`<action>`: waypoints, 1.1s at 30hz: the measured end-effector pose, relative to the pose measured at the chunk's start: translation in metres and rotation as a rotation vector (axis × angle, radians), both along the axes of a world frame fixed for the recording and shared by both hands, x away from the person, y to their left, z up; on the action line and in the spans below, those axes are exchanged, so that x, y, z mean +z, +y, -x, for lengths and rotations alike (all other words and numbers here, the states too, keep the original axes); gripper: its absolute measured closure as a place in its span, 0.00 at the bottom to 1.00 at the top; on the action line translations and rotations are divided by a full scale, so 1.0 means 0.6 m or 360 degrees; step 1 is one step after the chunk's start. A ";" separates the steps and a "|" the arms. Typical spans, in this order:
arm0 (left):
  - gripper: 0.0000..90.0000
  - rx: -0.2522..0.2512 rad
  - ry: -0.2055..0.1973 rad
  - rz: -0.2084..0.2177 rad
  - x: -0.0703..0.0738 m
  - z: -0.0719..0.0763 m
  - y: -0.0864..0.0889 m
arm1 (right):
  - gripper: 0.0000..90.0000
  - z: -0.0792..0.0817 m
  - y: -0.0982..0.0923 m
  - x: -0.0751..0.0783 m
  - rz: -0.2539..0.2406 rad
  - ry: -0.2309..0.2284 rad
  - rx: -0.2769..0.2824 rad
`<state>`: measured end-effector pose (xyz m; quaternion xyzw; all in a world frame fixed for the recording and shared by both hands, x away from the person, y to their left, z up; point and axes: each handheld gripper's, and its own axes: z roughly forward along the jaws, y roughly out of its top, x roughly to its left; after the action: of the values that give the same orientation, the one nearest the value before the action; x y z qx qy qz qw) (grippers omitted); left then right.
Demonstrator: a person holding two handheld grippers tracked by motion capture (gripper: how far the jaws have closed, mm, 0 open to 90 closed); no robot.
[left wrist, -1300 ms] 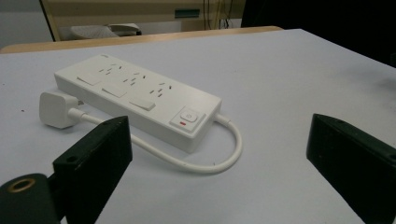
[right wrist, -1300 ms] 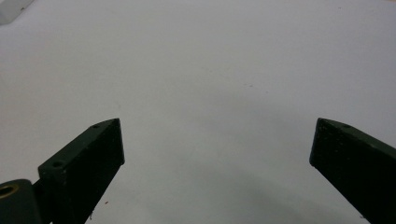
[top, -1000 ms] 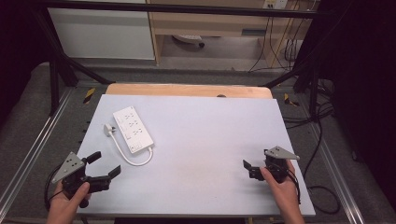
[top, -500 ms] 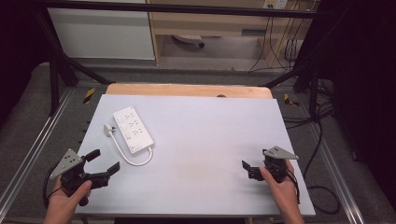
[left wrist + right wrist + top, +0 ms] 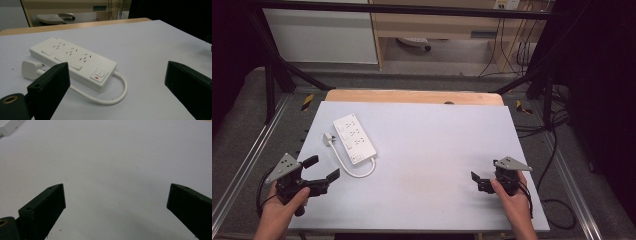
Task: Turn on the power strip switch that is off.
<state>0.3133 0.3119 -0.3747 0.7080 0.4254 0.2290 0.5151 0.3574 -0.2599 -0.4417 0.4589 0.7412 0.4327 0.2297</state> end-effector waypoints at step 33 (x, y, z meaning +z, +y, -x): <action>0.07 -0.0001 0.0010 -0.0054 0.050 -0.062 -0.030 | 0.03 0.002 0.003 0.001 -0.0009 -0.0015 0.0016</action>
<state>0.3503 0.2942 -0.3446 0.7174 0.4230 0.2337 0.5018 0.3560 -0.2583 -0.4410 0.4536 0.7412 0.4382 0.2298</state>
